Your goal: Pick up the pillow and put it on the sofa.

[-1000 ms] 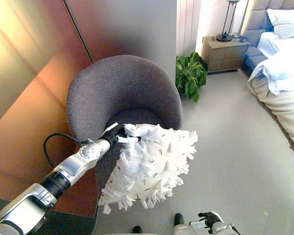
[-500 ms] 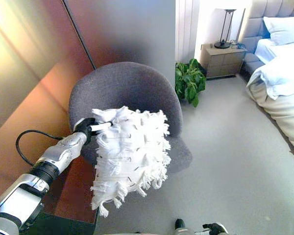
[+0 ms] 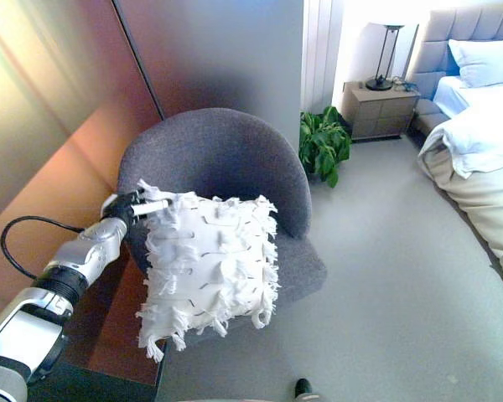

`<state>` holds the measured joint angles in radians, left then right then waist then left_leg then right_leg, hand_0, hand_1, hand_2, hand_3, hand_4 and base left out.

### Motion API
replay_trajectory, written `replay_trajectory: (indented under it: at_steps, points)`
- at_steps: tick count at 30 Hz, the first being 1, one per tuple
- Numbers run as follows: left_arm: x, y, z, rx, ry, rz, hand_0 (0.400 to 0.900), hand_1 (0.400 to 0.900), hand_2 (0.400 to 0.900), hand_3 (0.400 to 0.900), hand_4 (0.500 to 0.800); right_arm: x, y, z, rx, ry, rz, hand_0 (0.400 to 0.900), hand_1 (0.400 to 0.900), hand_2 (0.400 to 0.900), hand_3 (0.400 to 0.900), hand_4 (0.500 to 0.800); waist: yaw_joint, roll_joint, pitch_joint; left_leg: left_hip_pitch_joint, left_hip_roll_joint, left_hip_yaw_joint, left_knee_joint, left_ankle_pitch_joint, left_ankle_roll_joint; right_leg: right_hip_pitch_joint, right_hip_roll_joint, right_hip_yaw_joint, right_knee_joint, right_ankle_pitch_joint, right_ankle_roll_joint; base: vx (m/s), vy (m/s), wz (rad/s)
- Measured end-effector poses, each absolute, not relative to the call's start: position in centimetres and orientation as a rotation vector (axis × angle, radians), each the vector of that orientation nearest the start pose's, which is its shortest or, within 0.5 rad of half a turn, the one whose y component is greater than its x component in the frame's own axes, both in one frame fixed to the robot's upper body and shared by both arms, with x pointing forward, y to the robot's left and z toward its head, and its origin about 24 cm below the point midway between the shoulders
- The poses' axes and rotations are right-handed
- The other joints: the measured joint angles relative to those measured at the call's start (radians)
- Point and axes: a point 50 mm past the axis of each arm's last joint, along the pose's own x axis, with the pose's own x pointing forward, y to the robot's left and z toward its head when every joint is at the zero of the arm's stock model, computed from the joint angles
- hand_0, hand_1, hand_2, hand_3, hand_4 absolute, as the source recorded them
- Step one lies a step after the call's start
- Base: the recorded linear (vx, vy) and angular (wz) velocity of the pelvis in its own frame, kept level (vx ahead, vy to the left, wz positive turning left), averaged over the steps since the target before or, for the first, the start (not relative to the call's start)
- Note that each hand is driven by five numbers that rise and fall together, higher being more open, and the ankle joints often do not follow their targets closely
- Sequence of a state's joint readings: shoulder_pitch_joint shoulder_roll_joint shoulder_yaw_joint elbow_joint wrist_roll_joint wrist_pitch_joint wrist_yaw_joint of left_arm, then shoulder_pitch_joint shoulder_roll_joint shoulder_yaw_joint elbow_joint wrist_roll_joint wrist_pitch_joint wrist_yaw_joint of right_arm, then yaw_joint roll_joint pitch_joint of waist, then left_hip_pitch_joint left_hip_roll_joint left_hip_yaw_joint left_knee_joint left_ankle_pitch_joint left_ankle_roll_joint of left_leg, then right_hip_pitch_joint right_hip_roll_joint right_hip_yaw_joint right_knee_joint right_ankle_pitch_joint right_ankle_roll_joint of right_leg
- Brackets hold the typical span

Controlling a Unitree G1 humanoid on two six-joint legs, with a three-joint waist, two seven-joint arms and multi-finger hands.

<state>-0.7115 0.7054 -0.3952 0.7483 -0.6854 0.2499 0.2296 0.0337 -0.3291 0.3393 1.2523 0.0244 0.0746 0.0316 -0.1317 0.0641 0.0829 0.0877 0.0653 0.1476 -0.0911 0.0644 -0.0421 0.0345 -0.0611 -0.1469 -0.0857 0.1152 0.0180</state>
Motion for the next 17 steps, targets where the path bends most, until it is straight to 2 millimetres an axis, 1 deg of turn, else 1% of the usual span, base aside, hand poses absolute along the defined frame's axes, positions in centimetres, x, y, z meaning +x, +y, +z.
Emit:
replay_trajectory:
  at_steps: [3, 5, 11, 17]
  points:
    - [36.4, 28.4, 11.6, 0.176, 0.268, 0.311, 0.9, 0.9, 0.9, 0.9, 0.8, 5.8, -25.7, -16.2, -0.454, 1.4, 0.082, 0.9, 0.9, 0.9, 0.9, 0.8, 0.0, 0.001, -0.003, 0.0, 0.0, 0.0, 0.0, 0.001, -0.002, 0.001, 0.0, 0.0, 0.0, 0.0, 0.0, 0.0, 0.0, 0.0]
    - [36.7, 28.3, 12.3, 0.15, 0.251, 0.309, 0.9, 0.9, 0.9, 0.9, 0.8, 5.7, -25.7, -16.2, -0.455, 1.401, 0.083, 0.9, 0.9, 0.9, 0.9, 0.8, 0.0, 0.003, -0.01, 0.001, 0.0, 0.0, 0.0, 0.001, -0.002, 0.001, 0.0, 0.0, 0.0, 0.0, 0.0, 0.0, 0.0, 0.0]
    - [36.8, 28.0, 12.4, 0.059, 0.24, 0.294, 0.9, 0.9, 0.9, 0.9, 0.8, 5.5, -25.7, -16.2, -0.465, 1.406, 0.091, 0.9, 0.9, 0.9, 0.9, 0.8, 0.0, 0.009, -0.02, 0.003, 0.0, -0.002, 0.0, 0.001, -0.001, 0.004, 0.0, -0.002, 0.0, 0.0, 0.0, -0.01, 0.005, 0.02]
    - [36.8, 27.8, 12.4, 0.058, 0.236, 0.281, 0.9, 0.9, 0.9, 0.9, 0.8, 5.6, -25.7, -16.2, -0.485, 1.403, 0.106, 0.9, 0.9, 0.9, 0.9, 0.8, 0.003, 0.01, -0.021, 0.005, 0.0, -0.005, 0.0, 0.001, 0.0, 0.008, 0.0, -0.005, 0.0, 0.0, 0.0, 0.0, 0.0, 0.0]
